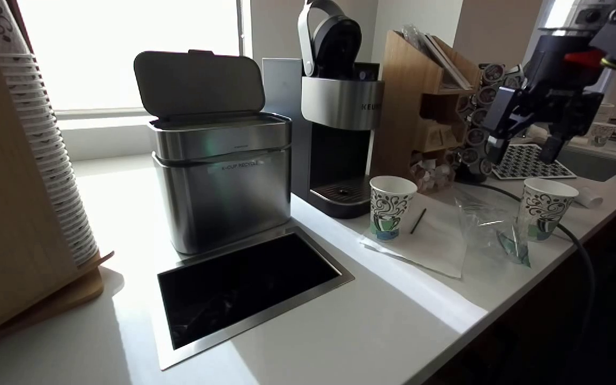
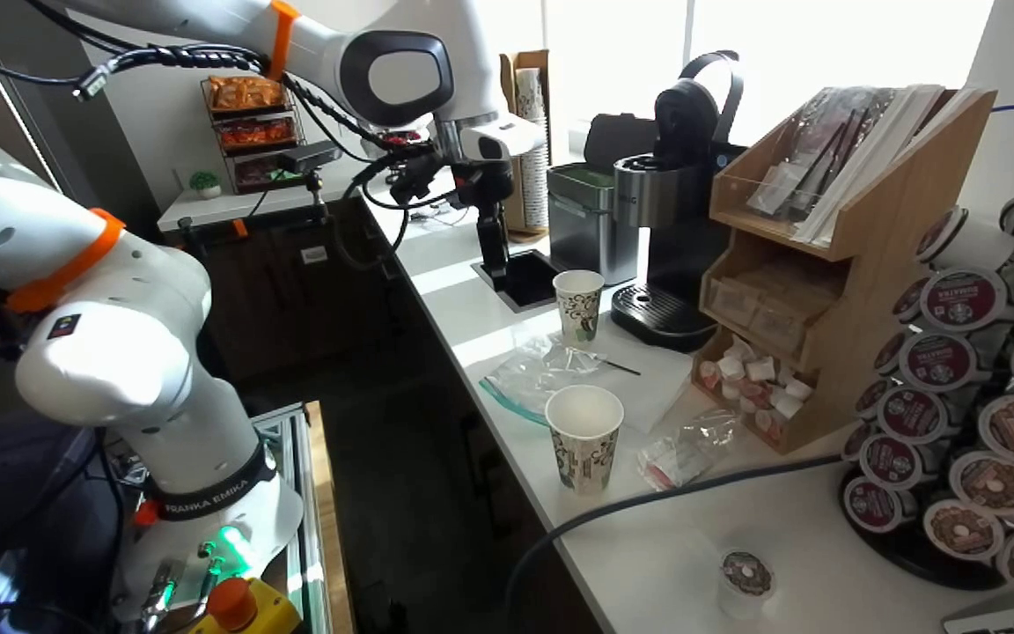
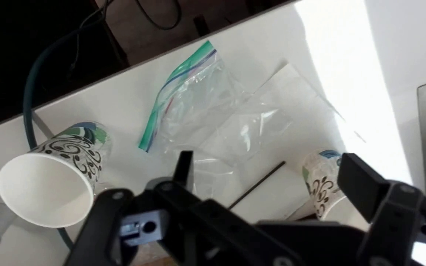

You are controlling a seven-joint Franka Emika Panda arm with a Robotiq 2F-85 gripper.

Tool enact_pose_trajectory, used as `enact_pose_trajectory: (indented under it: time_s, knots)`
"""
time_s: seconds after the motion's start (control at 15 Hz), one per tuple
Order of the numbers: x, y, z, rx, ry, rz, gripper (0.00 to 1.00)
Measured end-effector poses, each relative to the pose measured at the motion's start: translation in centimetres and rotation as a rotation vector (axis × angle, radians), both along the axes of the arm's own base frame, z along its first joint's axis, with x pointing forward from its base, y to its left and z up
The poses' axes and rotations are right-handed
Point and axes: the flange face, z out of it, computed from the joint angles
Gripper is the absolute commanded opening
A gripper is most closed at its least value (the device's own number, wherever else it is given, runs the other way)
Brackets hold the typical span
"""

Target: Place the cup upside down

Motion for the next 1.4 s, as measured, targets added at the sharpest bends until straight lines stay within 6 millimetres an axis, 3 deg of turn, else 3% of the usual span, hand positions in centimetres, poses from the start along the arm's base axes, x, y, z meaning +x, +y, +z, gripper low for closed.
enact_pose_trajectory:
  time_s: [0.53, 0.87, 1.2, 1.4]
  knots:
    - [4.1, -3.2, -1.9, 0.041, -0.018, -0.331, 1.0]
    - [7.1, -4.8, -2.9, 0.065, -0.018, -0.433, 1.0]
    - [7.5, -5.0, -3.1, 0.069, -0.015, -0.444, 1.0]
    - [7.7, -6.2, -3.3, 0.078, -0.013, -0.523, 1.0]
